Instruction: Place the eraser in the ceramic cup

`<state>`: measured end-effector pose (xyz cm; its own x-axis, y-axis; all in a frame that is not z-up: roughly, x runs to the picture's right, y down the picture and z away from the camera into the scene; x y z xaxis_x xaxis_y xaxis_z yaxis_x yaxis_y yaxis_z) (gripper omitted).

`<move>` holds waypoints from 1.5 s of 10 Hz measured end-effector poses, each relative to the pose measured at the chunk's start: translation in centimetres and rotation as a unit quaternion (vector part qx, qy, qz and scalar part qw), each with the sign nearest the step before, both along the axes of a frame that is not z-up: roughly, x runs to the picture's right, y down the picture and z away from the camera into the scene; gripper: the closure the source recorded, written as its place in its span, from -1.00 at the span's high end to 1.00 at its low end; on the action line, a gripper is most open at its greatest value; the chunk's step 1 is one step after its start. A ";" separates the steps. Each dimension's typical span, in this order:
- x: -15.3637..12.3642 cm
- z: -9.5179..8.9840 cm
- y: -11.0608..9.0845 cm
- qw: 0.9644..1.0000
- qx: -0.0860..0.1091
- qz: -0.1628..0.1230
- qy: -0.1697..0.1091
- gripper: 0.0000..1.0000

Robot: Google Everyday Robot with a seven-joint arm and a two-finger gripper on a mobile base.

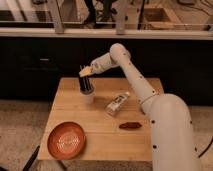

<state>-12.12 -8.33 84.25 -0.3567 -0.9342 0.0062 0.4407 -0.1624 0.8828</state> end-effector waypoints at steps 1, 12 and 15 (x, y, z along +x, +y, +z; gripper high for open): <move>0.1 0.2 0.1 1.000 0.001 -0.004 -0.004 -1.00; 0.4 1.6 2.8 0.998 0.010 -0.042 -0.046 -0.65; -0.1 1.7 3.2 0.997 0.018 -0.051 -0.052 0.00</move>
<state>-12.25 -5.15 85.93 -0.4464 -0.8922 -0.0689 0.3259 -0.2338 0.9161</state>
